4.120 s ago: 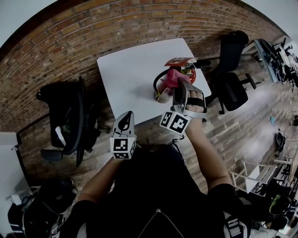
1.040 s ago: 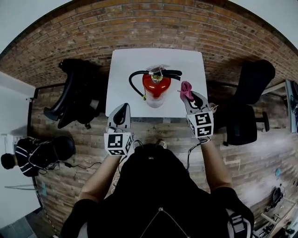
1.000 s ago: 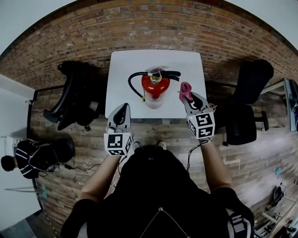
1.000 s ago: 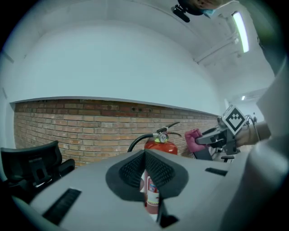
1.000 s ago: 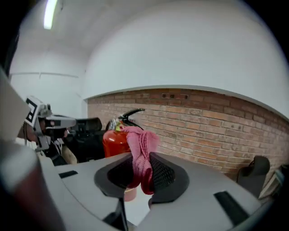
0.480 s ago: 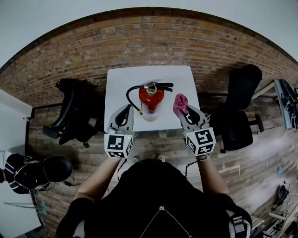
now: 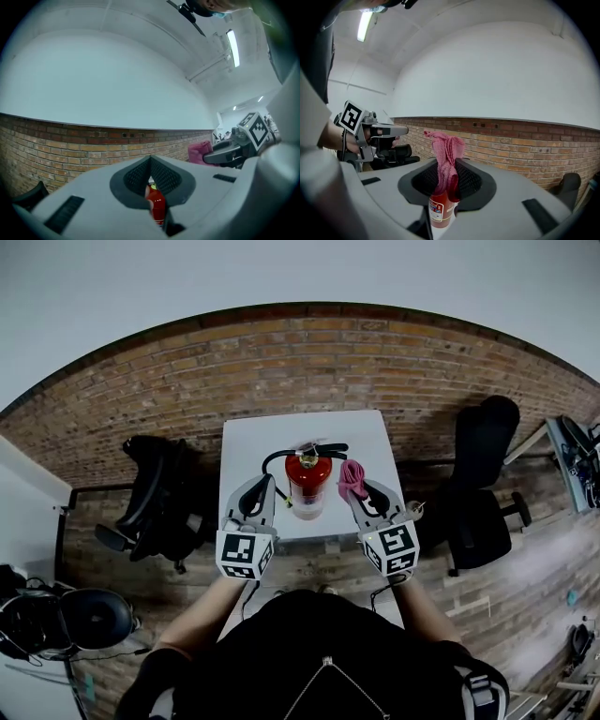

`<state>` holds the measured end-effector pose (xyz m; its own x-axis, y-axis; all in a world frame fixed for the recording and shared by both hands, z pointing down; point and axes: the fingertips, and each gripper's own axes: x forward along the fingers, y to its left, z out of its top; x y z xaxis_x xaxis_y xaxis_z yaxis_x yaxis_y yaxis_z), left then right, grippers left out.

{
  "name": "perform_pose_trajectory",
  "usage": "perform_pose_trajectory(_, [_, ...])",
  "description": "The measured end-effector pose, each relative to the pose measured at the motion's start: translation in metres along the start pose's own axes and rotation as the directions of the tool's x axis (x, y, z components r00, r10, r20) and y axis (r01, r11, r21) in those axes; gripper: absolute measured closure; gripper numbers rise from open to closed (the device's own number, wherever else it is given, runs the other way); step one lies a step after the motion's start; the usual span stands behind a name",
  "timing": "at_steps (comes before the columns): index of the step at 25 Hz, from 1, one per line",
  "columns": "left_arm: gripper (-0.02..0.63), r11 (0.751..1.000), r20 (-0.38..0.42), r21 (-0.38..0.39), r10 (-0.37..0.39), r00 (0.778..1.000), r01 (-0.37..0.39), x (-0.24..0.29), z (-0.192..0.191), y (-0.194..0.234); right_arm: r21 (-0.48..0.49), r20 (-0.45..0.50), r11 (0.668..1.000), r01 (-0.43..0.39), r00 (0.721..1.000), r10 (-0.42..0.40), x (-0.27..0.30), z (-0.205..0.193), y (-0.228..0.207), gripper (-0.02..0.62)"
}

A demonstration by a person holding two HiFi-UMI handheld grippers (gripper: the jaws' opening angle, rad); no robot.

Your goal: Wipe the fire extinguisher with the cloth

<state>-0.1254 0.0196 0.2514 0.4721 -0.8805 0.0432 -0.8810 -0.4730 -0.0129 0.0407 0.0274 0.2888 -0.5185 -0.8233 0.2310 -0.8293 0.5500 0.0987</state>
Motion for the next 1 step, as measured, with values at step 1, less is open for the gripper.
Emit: perform_pose_trajectory(1, [0.575,1.000,-0.004,-0.002,0.003,1.000,-0.003,-0.0032,0.0003,0.0008,-0.001,-0.003,1.000,-0.005,1.000,0.005,-0.0008,0.0008,0.0037,0.492])
